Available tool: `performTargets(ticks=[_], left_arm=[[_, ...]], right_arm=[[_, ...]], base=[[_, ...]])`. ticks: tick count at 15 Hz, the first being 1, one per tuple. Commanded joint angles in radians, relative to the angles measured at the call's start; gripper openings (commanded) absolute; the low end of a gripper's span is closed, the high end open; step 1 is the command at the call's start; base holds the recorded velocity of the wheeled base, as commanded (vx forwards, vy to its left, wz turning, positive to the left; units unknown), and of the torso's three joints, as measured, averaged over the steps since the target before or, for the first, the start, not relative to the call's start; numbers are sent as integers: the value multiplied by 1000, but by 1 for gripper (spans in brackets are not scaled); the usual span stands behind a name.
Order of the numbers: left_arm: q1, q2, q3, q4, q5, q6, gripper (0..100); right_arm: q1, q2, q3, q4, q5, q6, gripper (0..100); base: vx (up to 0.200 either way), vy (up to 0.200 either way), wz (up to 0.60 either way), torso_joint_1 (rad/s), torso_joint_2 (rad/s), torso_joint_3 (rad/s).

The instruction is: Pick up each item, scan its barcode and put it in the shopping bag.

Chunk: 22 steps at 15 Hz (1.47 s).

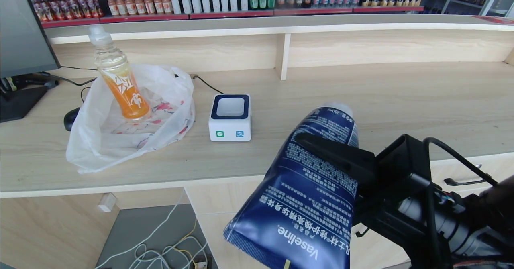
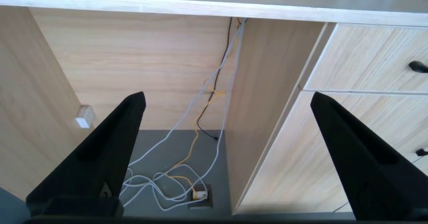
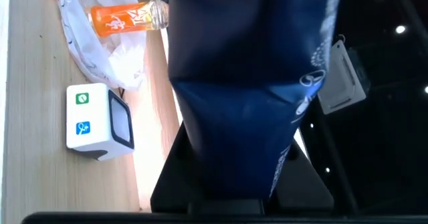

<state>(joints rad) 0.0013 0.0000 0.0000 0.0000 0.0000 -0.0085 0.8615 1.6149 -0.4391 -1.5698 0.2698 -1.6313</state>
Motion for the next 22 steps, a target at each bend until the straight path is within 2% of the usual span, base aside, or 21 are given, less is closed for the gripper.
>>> performTargets(ticks=[1,16,18,22], left_arm=[[0,0,0,0,0,-1,100],[0,0,0,0,0,-1,100],[0,0,0,0,0,-1,100],[0,0,0,0,0,-1,100]], right_arm=[[1,-16,-1,-1,0,-12,0],[1,-21,0,-1,-3,-28,0],[47,-13,-12,-1,-14,-35,0],[47,-12,-13,-1,-14,-41,0]], base=[[0,0,0,0,0,0],[0,0,0,0,0,0],[0,0,0,0,0,0],[0,0,0,0,0,0]])
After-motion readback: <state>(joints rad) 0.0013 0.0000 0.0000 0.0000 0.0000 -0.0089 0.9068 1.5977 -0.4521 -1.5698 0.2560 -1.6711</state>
